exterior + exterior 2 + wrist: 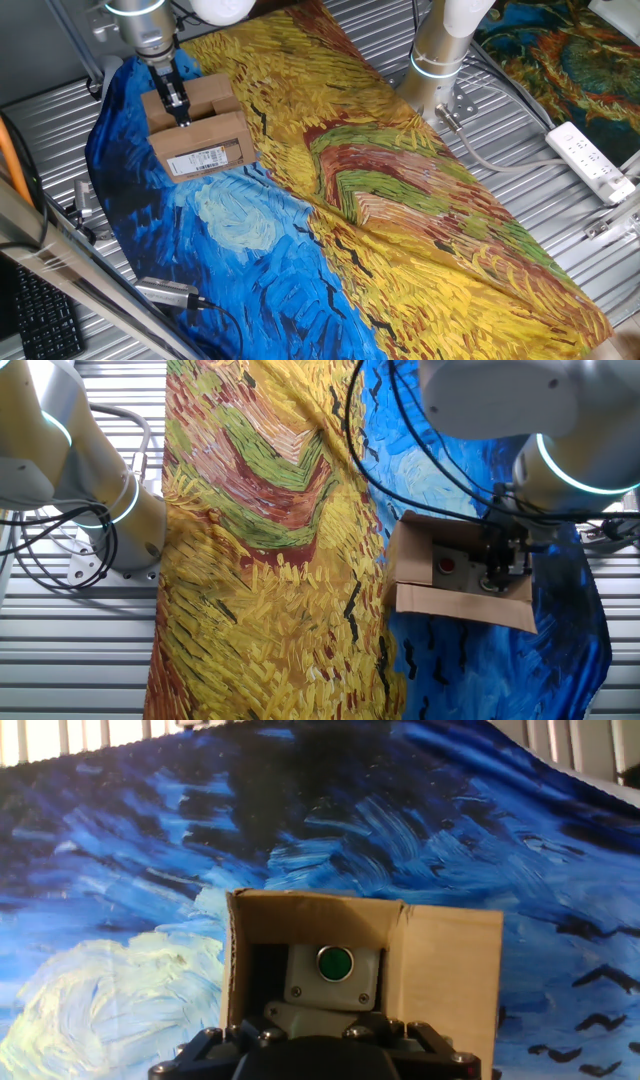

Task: Open a box

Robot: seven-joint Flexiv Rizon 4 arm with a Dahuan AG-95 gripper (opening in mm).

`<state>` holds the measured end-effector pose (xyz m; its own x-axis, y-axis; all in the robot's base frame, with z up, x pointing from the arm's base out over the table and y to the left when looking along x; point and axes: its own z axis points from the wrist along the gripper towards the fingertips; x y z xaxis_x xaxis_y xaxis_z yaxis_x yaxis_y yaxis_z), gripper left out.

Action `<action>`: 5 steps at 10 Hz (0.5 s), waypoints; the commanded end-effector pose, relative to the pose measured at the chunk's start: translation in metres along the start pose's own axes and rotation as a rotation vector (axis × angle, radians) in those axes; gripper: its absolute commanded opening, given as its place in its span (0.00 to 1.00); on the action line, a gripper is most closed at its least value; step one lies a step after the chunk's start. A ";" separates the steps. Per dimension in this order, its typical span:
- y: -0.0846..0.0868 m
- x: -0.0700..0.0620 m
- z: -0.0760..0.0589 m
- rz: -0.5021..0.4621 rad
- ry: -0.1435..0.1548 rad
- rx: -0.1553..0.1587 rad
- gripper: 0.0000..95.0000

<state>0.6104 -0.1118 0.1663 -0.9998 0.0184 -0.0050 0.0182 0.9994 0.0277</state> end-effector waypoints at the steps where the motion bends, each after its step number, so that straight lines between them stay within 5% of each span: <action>1: 0.000 0.000 0.000 -0.005 0.006 -0.004 0.60; 5: 0.000 0.000 0.000 -0.011 0.004 -0.004 0.60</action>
<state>0.6075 -0.1116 0.1666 -0.9999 0.0099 -0.0038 0.0097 0.9995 0.0293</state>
